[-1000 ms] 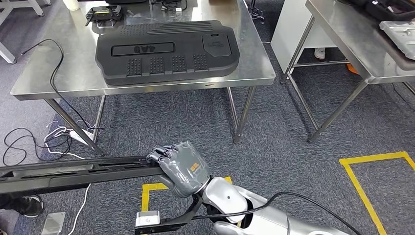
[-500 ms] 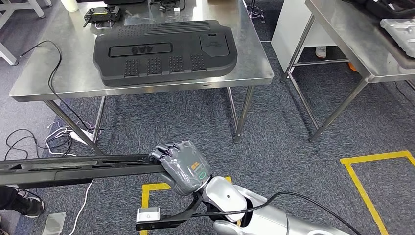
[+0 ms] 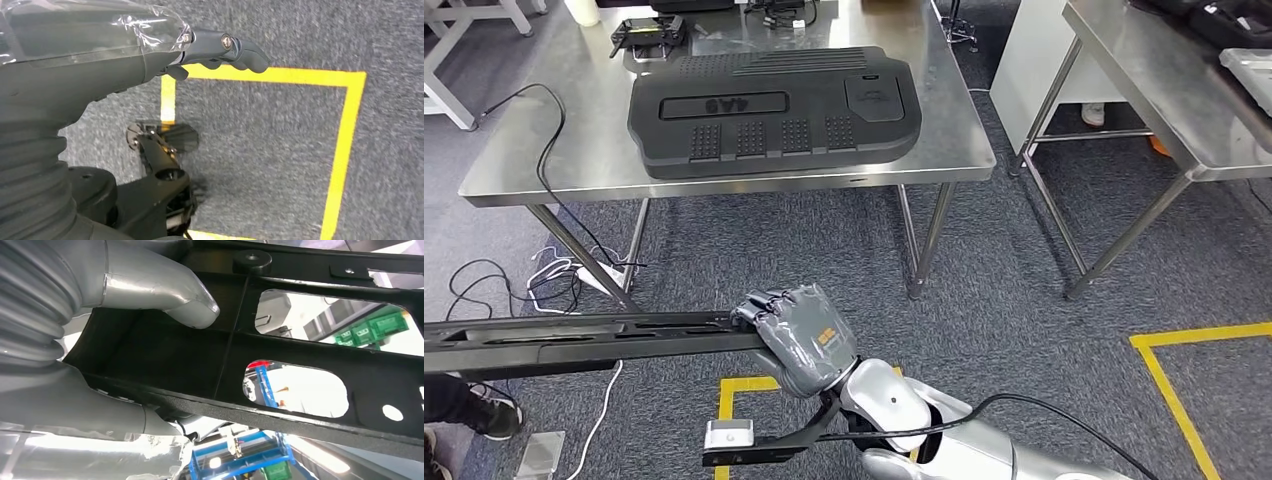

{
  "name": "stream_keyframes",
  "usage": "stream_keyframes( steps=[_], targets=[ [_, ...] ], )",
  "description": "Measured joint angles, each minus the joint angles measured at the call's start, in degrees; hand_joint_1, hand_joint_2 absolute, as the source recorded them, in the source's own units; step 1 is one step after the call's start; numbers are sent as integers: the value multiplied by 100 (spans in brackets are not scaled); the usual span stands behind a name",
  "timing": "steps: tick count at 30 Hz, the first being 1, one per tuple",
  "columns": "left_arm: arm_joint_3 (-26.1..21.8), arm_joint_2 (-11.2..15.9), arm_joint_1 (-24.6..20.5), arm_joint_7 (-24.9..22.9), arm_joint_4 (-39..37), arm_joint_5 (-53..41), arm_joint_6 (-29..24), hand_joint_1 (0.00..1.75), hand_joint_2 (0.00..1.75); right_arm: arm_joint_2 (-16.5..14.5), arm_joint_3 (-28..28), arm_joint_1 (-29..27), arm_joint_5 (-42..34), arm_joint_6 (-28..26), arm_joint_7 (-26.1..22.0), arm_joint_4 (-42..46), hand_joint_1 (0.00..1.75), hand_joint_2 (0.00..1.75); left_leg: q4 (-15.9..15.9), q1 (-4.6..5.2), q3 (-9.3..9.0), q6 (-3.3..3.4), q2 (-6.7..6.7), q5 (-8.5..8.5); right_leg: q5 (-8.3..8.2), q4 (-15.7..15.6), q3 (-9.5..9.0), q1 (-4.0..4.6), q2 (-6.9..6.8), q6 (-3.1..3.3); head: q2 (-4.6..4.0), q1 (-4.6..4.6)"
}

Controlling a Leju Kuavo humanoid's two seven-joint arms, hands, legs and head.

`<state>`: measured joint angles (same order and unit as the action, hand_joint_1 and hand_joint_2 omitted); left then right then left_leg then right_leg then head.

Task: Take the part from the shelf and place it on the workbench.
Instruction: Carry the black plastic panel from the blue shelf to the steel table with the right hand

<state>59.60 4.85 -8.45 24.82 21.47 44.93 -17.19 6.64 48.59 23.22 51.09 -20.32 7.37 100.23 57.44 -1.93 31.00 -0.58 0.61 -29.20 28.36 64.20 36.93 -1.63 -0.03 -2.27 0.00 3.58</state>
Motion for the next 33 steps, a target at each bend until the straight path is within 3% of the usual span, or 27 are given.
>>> stream_keyframes(
  steps=[2,5,7,8,10,11,12,13,15,17,19,21,23,26,27,28,31,33],
  targets=[
    [-1,7,-6,-1,-2,-3,-1,0,175,-1,1,7,-34,-2,-14,-6,175,175,64,7,-2,-91,8,-71,-102,-401,-174,12,15,36,0,14],
    [1,9,-9,-3,-3,-9,0,0,175,-1,2,7,-43,-10,-29,-12,175,175,62,5,-29,-180,7,-112,-37,-414,-187,36,32,163,0,-17],
    [2,9,-16,-3,-2,-14,0,0,175,-5,2,12,-35,-26,-40,-13,175,175,278,0,39,-222,-8,-246,-15,-430,-228,28,23,238,0,-49],
    [3,9,-18,-3,-1,-18,0,0,175,-9,2,12,-31,-36,-46,-13,175,175,557,5,168,-233,-16,-378,0,-437,-253,29,14,271,0,-66],
    [3,11,-8,-3,-2,-21,-1,0,175,-15,2,6,-27,-48,-55,-13,175,175,1365,23,608,-233,-20,-668,43,-437,-297,60,1,330,0,-94],
    [3,12,2,-4,-3,-23,-1,0,175,-15,2,-1,-26,-50,-58,-14,175,175,1678,34,809,-223,-20,-728,64,-436,-324,80,0,349,0,-98],
    [3,13,12,-4,-3,-25,-1,0,175,-15,2,-8,-25,-51,-59,-14,175,175,1809,48,933,-201,-20,-677,89,-436,-357,99,3,362,0,-99],
    [3,14,17,-5,-3,-27,-1,0,175,-15,2,-14,-24,-51,-59,-15,175,175,1695,66,939,-166,-20,-503,118,-436,-399,115,9,367,0,-102],
    [3,17,18,-5,-3,-33,-1,0,175,-16,2,-19,-22,-51,-59,-15,175,175,990,115,704,-64,-19,-12,184,-440,-494,136,18,362,0,-105],
    [3,27,15,-9,-3,-38,0,0,175,-17,2,-16,-20,-51,-58,-17,175,175,416,171,497,14,-21,226,229,-442,-531,150,28,332,0,-111],
    [3,33,17,-15,-3,-42,1,0,175,-17,2,-16,-15,-52,-55,-19,175,175,267,213,455,46,-24,200,238,-463,-523,147,31,281,0,-116],
    [3,33,17,-20,-3,-46,0,0,175,-17,2,-17,-11,-53,-47,-17,175,175,178,184,405,76,-27,191,268,-476,-544,150,27,220,0,-113],
    [3,33,9,-21,-3,-48,0,0,175,-17,2,-7,-10,-55,-40,-16,175,175,81,135,319,112,-37,196,414,-228,-450,155,27,163,0,-90],
    [3,33,-3,-21,-3,-48,-1,0,175,-17,2,-15,-10,-60,-35,-19,175,175,59,131,257,153,-44,160,782,795,146,123,26,115,0,-46],
    [3,33,1,-21,-3,-48,0,0,175,-17,2,-25,-10,-60,-33,-20,175,175,63,131,245,154,-42,144,778,995,300,117,25,108,0,-37],
    [3,33,6,-21,-3,-48,0,0,175,-17,2,-30,-5,-60,-31,-22,175,175,69,130,225,150,-39,123,649,967,343,115,25,109,0,-29],
    [3,33,11,-21,-3,-50,0,0,175,-18,2,-27,33,-60,-27,-23,175,175,107,136,149,95,-26,32,6,-30,-17,122,19,143,0,-1],
    [3,33,4,-24,-3,-51,-1,0,175,-19,3,-19,64,-60,-20,-23,175,175,129,148,145,36,-23,-6,-75,-387,-162,137,30,188,0,-3]
  ],
)
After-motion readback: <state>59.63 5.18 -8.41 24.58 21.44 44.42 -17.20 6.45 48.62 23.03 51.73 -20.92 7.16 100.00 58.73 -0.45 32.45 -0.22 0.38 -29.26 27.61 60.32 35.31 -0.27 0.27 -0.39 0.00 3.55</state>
